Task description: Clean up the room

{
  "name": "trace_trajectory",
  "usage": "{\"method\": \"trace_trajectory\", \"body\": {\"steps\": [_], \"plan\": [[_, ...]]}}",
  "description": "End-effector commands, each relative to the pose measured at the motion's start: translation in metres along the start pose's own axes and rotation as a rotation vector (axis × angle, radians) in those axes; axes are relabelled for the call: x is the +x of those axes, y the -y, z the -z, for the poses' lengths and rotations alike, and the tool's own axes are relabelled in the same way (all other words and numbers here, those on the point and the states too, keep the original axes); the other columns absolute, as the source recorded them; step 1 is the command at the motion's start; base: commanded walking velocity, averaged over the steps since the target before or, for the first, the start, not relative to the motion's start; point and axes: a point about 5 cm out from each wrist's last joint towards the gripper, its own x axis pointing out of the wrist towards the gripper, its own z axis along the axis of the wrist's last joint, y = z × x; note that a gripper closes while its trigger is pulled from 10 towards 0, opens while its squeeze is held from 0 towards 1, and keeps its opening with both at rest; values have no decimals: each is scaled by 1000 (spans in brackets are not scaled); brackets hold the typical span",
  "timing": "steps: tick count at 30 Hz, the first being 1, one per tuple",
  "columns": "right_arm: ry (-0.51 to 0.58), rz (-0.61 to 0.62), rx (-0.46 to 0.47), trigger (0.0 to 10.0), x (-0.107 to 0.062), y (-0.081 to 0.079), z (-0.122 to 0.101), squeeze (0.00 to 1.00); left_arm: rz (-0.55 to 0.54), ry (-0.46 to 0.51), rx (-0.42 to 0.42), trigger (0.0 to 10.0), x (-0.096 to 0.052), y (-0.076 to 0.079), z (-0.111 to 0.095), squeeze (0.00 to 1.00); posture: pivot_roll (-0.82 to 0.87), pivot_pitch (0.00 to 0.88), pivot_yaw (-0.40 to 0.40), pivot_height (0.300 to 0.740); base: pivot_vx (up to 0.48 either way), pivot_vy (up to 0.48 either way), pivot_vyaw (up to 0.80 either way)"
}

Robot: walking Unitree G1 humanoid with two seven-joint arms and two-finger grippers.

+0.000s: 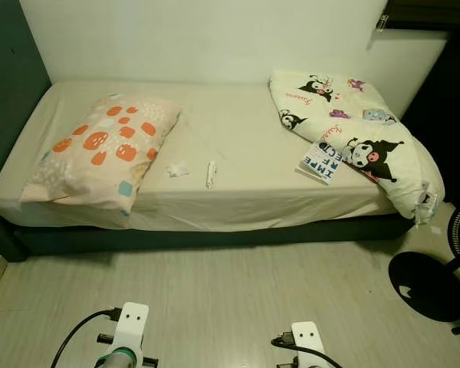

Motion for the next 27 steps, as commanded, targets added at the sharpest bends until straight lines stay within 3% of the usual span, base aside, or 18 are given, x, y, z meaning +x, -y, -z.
{"method": "trace_trajectory", "body": {"steps": [1,27], "plan": [[55,-61,15,10000,1,-22,-23,0,-104,-164,-166,10000,-9,-6,36,0,41,0,-70,740,0,0,0],[76,-63,8,10000,1,-23,-32,0,-115,-155,-169,10000,-9,-10,34,0,48,0,-78,740,0,0,0]]}}
